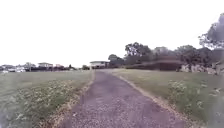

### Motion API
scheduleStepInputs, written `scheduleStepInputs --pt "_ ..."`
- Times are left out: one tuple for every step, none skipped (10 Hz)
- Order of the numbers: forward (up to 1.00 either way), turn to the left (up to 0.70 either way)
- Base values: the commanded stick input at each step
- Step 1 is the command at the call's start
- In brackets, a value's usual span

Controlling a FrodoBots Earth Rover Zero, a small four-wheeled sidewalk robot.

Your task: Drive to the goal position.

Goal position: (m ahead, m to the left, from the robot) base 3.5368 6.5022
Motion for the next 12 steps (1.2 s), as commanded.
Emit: scheduleStepInputs --pt "0.85 0.00" --pt "0.85 0.00" --pt "0.85 0.00" --pt "0.85 0.00" --pt "0.85 0.00" --pt "0.85 0.00" --pt "0.85 0.00" --pt "0.85 0.00" --pt "0.85 0.00" --pt "0.85 0.00" --pt "0.85 0.34" --pt "0.85 0.34"
